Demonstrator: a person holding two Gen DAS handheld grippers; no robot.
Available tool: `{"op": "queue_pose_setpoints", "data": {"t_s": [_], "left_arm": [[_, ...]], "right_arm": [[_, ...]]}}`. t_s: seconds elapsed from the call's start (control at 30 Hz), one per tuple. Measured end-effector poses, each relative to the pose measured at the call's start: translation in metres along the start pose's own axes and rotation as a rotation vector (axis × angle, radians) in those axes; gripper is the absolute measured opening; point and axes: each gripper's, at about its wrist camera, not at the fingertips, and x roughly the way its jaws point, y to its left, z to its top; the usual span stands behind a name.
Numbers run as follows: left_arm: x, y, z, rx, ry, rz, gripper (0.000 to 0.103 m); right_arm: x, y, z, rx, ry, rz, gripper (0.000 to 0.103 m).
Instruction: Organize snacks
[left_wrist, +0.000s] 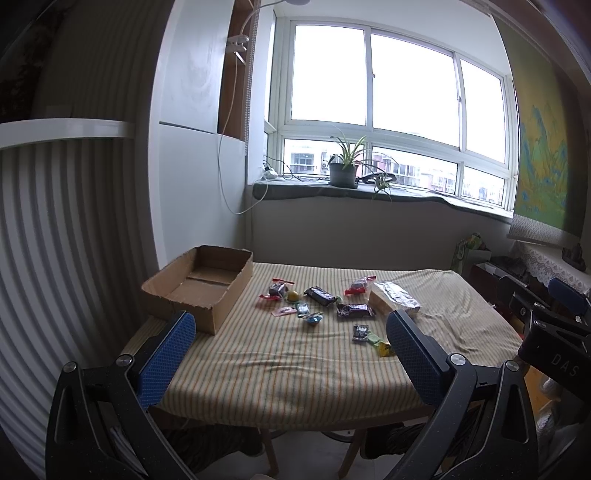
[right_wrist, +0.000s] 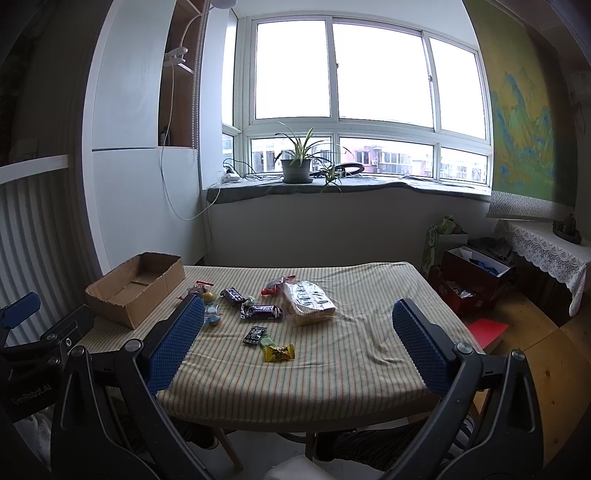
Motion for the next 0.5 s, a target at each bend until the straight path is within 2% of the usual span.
{"op": "queue_pose_setpoints", "data": {"t_s": [0.3,0.5], "left_arm": [[0.005,-0.002,0.001,0.005,0.011,0.004,0.103],[0.022,-0.004,0.002,0.016,0.037,0.014,0.103]], "right_arm": [[0.006,0.001,-0.009,0.005,0.019,0.004,0.103],[0.032,-0.009,-0.01,0.027,0.066,0.022,0.103]]}}
